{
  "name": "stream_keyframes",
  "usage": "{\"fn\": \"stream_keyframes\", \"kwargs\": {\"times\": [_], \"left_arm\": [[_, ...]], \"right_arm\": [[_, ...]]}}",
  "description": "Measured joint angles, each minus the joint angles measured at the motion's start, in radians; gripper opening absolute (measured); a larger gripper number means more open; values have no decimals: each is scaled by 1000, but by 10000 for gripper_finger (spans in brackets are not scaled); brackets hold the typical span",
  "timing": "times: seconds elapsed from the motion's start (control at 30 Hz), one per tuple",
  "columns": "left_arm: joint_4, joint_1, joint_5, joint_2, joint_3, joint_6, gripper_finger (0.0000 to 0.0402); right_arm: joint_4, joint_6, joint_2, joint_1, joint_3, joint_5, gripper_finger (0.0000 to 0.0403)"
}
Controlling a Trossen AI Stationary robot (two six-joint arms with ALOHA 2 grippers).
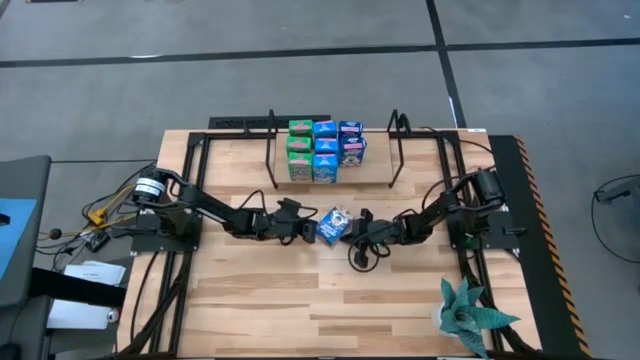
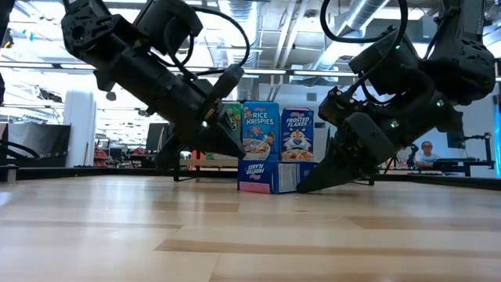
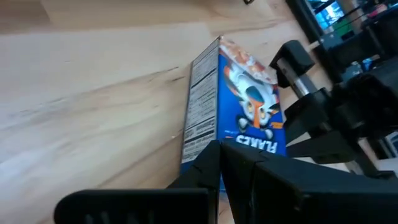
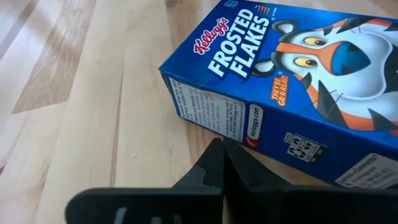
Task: Stack cereal on shelf
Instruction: Put the blue cereal box on the shelf aligned with the blue cereal box
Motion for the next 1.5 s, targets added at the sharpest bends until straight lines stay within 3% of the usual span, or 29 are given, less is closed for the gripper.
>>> {"fn": "stream_keyframes", "kwargs": {"times": [0.2, 0.33, 0.43, 0.67, 1.0, 1.17, 1.5], "left_arm": [[4, 0, 8, 8, 0, 9, 0], [95, 0, 49, 64, 2, 13, 0], [123, -5, 23, 92, 0, -23, 0], [77, -9, 26, 94, 0, -38, 0], [-22, -26, 9, 92, 3, -120, 0], [-57, -29, 18, 95, 2, -120, 0], [-34, -30, -23, 96, 2, -142, 0]], "right_arm": [[-1, 0, 0, 0, 0, 0, 14], [-3, 0, -1, -1, 0, 0, 14], [-6, 0, -1, -1, 0, 0, 14], [-22, 0, -9, 5, 0, -1, 14], [-251, -86, -223, 13, -1, 5, 14], [-277, -130, -319, 14, 0, 27, 14], [-297, -205, -359, -30, 0, 27, 49]]}}
